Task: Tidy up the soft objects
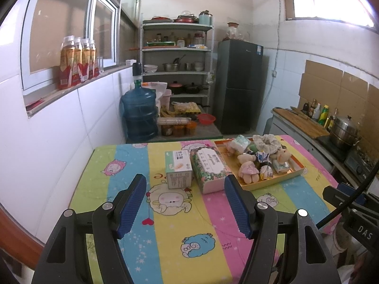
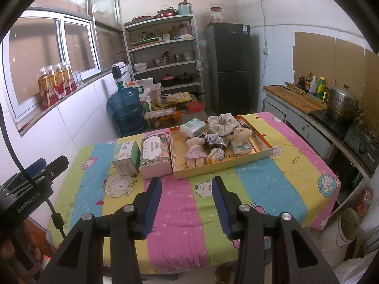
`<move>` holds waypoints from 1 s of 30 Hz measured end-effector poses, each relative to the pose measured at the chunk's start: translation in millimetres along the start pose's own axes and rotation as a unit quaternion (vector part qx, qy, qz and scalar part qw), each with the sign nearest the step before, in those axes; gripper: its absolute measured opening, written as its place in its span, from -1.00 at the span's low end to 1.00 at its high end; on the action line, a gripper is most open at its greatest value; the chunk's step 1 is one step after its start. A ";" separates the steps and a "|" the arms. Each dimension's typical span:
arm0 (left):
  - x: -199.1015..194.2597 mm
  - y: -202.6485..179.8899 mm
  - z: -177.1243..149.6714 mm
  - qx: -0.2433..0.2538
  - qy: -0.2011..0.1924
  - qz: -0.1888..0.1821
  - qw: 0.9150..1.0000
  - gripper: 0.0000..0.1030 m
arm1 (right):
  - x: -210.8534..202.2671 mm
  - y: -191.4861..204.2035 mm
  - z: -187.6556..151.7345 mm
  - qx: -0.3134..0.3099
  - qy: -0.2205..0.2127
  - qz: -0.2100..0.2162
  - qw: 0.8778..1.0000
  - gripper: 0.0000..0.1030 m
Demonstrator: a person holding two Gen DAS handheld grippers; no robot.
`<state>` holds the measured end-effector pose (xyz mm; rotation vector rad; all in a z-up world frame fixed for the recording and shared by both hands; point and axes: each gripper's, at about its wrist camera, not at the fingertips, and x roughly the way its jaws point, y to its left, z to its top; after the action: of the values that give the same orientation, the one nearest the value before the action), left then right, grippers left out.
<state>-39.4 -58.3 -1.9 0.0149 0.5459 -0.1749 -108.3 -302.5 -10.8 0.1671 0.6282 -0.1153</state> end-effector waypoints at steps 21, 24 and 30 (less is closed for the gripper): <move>-0.8 -4.9 -7.4 -0.001 0.003 -0.003 1.000 0.35 | 0.1 0.1 -0.2 0.000 0.000 0.001 1.000 -0.14; -0.8 -4.8 -7.4 -0.001 0.003 -0.002 1.000 0.35 | 0.2 0.6 -0.2 0.000 0.000 0.001 1.000 -0.14; -0.8 -4.7 -7.3 -0.001 0.003 -0.003 1.000 0.35 | 0.3 0.9 -0.3 0.001 0.000 0.001 1.000 -0.14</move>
<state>-44.7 -62.3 -7.5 0.0121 0.5532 -0.1799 -108.1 -301.5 -11.1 0.1694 0.6289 -0.1148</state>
